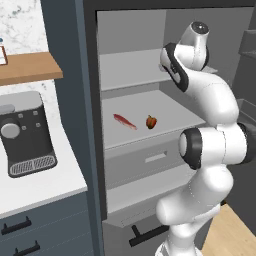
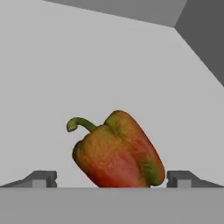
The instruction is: Place one bell pepper and one steak in each tupperware on the nearby counter, to pack two identical lunches.
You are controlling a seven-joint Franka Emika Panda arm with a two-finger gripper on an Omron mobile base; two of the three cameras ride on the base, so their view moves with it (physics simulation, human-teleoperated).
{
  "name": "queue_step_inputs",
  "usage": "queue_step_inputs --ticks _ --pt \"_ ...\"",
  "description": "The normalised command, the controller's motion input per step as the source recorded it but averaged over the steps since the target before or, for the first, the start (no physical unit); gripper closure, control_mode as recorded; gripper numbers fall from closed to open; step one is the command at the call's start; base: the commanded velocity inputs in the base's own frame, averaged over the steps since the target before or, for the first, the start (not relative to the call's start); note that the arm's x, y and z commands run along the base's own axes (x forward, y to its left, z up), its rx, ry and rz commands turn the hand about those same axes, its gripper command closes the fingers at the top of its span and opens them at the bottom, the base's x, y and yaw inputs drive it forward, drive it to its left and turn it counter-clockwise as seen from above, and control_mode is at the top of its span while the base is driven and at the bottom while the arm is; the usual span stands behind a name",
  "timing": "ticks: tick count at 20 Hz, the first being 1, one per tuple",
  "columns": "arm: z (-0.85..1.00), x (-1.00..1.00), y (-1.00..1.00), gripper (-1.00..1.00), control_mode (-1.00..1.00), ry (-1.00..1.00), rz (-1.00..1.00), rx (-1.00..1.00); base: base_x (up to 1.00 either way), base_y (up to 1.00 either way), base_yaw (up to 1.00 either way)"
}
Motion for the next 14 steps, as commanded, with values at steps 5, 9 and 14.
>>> queue_step_inputs --ticks 5,9,14 --pt "0.0 0.39 -0.1 -1.0 -1.0 0.02 0.02 0.0 0.0 0.0 0.0" --pt "-0.03 0.13 -0.01 -1.0 -1.0 0.02 0.04 0.0 0.0 0.0 0.0" --pt "-0.34 0.0 0.14 -1.0 -1.0 0.1 0.12 0.01 0.0 0.0 0.0"
